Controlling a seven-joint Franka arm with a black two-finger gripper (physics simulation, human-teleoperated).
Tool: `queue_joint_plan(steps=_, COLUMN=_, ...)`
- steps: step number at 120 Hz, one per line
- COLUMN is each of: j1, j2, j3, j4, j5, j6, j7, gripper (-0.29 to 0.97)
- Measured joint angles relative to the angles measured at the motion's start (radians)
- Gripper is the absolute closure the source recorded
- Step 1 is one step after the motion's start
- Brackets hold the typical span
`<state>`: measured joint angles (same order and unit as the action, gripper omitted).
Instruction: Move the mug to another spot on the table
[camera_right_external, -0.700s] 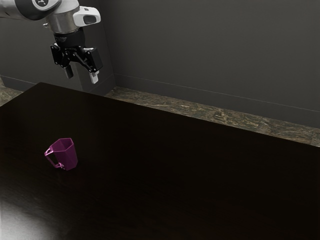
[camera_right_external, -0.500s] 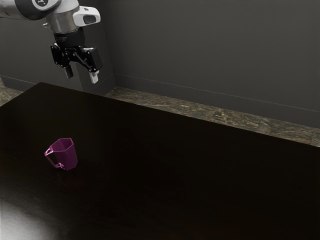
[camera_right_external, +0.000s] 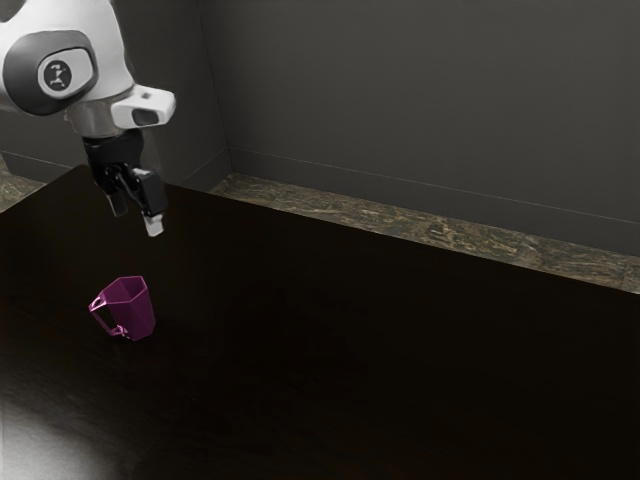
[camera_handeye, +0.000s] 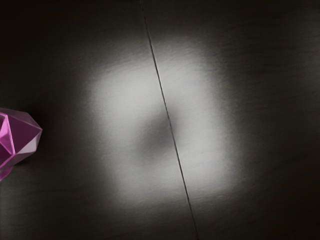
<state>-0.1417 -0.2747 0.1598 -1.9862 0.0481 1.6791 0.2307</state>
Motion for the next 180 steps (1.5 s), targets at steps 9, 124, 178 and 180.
queue_joint_plan(steps=9, j1=0.001, j2=-0.004, j3=0.029, j4=-0.039, j5=0.000, j6=0.055, j7=0.081, gripper=0.00)
queue_joint_plan(steps=124, j1=0.042, j2=0.250, j3=0.466, j4=-0.346, j5=-0.376, j6=0.776, j7=1.266, gripper=0.00)
queue_joint_plan(steps=178, j1=0.077, j2=0.421, j3=0.460, j4=-0.323, j5=-0.812, j6=0.819, j7=1.510, gripper=0.00)
queue_joint_plan(steps=180, j1=0.078, j2=0.422, j3=0.460, j4=-0.323, j5=-0.817, j6=0.819, j7=1.516, gripper=0.00)
